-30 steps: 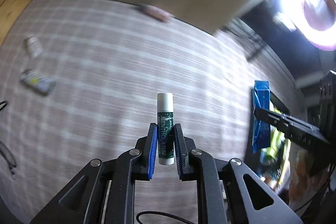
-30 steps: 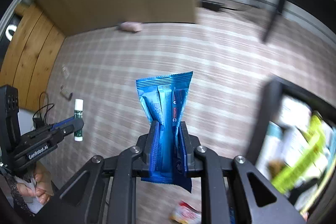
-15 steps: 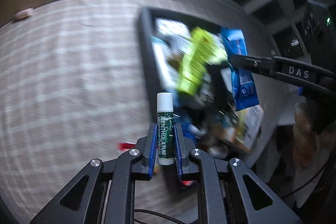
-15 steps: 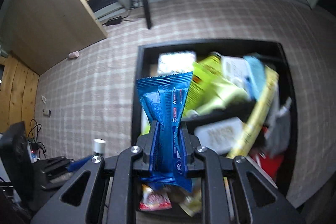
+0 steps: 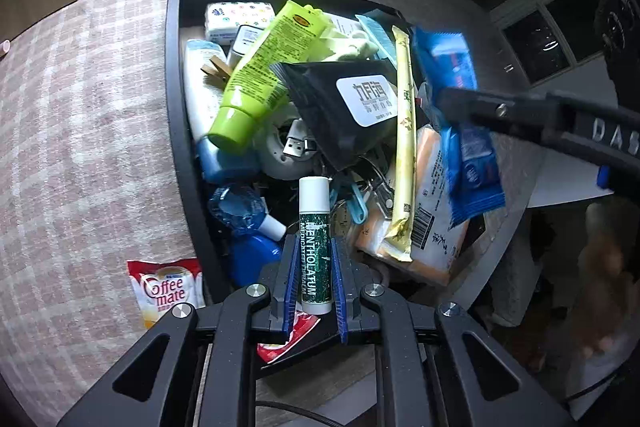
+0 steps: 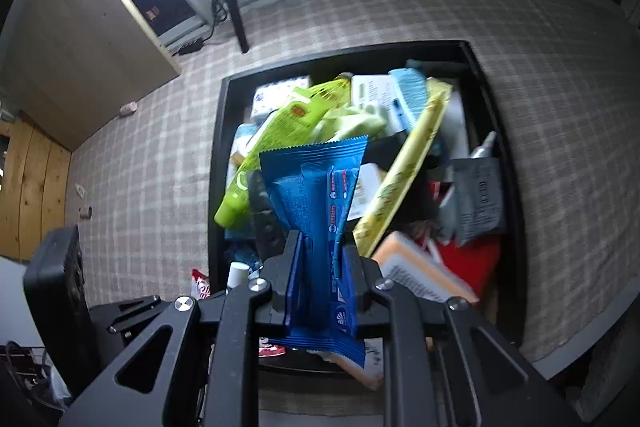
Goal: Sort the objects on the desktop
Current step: 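Carry lip balm and blue packet over the bin and open both grippers, then move both tools back toward the items left on the carpet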
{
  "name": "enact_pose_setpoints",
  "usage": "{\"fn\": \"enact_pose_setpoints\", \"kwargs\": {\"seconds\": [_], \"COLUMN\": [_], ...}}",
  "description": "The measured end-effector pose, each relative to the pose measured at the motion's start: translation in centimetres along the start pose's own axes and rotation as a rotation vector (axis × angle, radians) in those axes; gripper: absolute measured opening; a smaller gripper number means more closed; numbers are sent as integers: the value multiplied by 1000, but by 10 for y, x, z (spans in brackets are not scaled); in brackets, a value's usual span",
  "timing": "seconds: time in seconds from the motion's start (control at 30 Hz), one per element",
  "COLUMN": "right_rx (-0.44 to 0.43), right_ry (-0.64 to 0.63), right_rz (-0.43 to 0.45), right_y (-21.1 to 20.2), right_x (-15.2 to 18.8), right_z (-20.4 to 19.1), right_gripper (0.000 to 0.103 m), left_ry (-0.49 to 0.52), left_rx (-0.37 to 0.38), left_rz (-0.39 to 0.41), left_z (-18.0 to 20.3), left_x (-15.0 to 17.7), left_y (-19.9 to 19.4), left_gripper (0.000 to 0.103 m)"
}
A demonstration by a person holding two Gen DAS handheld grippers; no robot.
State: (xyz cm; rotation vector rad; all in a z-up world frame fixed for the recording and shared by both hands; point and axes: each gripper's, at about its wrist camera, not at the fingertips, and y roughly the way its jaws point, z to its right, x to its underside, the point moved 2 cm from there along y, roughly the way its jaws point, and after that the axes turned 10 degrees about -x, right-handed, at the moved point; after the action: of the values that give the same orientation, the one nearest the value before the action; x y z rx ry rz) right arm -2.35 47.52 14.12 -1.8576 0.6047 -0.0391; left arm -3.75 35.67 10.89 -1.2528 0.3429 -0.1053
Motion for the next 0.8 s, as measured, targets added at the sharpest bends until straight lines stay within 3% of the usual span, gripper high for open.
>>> {"fn": "enact_pose_setpoints", "kwargs": {"seconds": [0.27,0.5,0.57,0.6,0.63,0.67,0.8], "right_rx": [100,122,112,108,107,114,129], "right_ry": [15,48,37,32,33,35,26], "right_rz": [31,33,31,21,1,-5,20], "right_y": [-14,-18,-17,-16,-13,-12,-18], "right_x": [-16,-25,-29,-31,-33,-34,-32], "right_z": [29,58,61,62,62,63,62], "right_gripper": [18,19,26,30,44,57,60], "left_ry": [3,-14,-25,-28,-29,-26,-9], "left_rx": [-40,-52,-52,-45,-38,-43,-60], "left_rz": [18,10,0,-9,-9,1,24], "left_z": [8,7,8,8,9,10,13], "left_x": [-2,-4,-6,-7,-7,-7,-6], "left_y": [2,8,10,11,11,9,2], "left_gripper": [14,14,23,39,46,46,46]}}
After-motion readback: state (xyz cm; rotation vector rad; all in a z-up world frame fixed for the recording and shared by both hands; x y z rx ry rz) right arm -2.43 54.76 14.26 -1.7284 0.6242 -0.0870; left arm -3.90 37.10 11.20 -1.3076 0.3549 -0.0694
